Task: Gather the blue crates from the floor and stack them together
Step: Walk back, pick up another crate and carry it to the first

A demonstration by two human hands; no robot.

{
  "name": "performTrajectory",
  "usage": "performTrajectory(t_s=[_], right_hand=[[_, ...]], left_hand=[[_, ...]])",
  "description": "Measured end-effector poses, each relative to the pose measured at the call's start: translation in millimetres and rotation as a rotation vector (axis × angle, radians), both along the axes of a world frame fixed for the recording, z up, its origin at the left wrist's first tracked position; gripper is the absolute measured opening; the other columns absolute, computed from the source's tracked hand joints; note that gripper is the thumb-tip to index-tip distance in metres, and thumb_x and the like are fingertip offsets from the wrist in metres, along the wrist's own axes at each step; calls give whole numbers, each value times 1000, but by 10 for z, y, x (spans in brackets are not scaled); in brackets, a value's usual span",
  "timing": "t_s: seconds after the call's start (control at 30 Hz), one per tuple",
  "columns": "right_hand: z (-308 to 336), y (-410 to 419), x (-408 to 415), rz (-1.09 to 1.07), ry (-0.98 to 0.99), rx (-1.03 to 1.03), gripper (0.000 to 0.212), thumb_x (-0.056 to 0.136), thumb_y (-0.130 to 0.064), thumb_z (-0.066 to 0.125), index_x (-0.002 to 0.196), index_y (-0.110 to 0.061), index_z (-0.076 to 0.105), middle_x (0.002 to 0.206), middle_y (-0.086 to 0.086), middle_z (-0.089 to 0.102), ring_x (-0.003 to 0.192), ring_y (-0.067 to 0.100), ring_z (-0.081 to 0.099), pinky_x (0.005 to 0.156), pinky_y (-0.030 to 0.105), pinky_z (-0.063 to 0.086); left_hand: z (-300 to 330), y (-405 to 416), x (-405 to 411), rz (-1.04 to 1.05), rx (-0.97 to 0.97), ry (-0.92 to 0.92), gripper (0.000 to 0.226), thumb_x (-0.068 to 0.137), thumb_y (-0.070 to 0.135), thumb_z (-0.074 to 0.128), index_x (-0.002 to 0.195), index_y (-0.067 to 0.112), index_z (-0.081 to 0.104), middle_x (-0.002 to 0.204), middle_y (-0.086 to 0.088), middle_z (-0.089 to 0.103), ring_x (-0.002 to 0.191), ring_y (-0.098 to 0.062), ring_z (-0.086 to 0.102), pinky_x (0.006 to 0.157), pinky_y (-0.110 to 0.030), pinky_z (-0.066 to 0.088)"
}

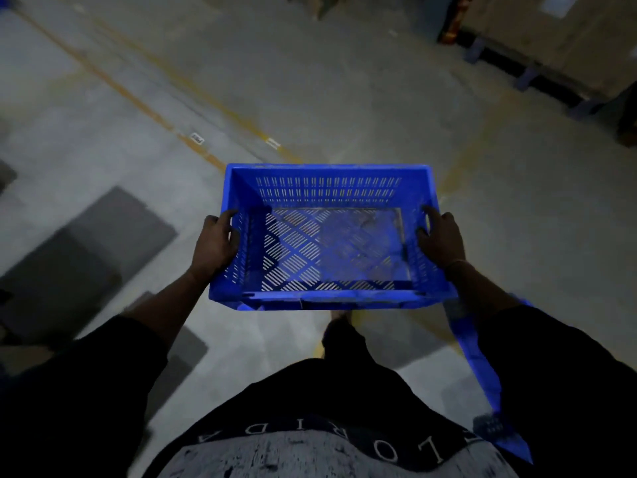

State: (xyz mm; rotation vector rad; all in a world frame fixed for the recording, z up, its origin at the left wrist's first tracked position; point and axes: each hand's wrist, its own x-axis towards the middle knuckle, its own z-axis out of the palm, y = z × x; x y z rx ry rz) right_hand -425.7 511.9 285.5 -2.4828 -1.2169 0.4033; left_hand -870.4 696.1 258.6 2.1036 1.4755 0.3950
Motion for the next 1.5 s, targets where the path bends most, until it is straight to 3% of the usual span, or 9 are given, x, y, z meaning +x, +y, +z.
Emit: performTrajectory(t_s=[0.17, 0.57, 0.7, 1.0, 1.2, 1.37, 1.5], right_hand=[[-125, 1076, 299, 149, 6, 46, 58, 88, -29, 59, 144, -15, 50, 105, 28, 51, 89, 48, 59, 81, 45, 49], [179, 3714, 239, 493, -8, 27, 57, 92, -21, 62, 147, -20, 46, 118, 26, 50, 101, 47, 58, 87, 42, 47], [149, 4510, -97, 575, 15, 15, 57, 94, -22, 61, 148, -21, 44, 120, 24, 49, 98, 46, 58, 85, 42, 47], [-17, 6381, -1253, 668, 24, -12, 57, 95, -25, 60, 149, -25, 42, 119, 23, 47, 97, 44, 57, 84, 42, 46], [12, 7488, -2014, 684, 17, -11, 57, 94, -27, 60, 148, -28, 42, 118, 23, 47, 96, 45, 57, 84, 44, 48], [-24, 8412, -2513, 709, 41, -5, 55, 95, -24, 60, 147, -25, 44, 117, 23, 48, 97, 45, 57, 83, 45, 48], [-129, 9293, -2869, 736, 51, -9, 55, 94, -24, 61, 147, -25, 45, 118, 23, 48, 96, 46, 57, 83, 45, 48]], left_hand=[[22, 444, 62, 148, 3, -17, 45, 101, 25, 52, 146, 21, 45, 112, -17, 54, 94, -29, 59, 77, -31, 42], [157, 1440, -121, 499, 45, -61, 47, 100, 24, 57, 145, 23, 45, 118, -17, 52, 91, -24, 59, 85, -36, 48], [67, 1883, -436, 600, 27, -47, 49, 99, 25, 59, 146, 26, 45, 120, -18, 52, 99, -33, 62, 88, -39, 48], [2, 3246, -1505, 684, -20, -94, 53, 99, 28, 59, 149, 28, 41, 122, -16, 50, 100, -34, 64, 90, -45, 55], [247, 4214, -2204, 706, -51, -54, 56, 98, 26, 61, 151, 23, 42, 124, -18, 51, 109, -32, 58, 94, -40, 46], [260, 5011, -2666, 754, -43, -44, 54, 96, 22, 63, 147, 22, 47, 111, -15, 51, 103, -34, 58, 94, -38, 43], [211, 5717, -2980, 778, -58, -73, 54, 96, 20, 63, 148, 21, 46, 109, -8, 46, 94, -23, 54, 96, -37, 44]])
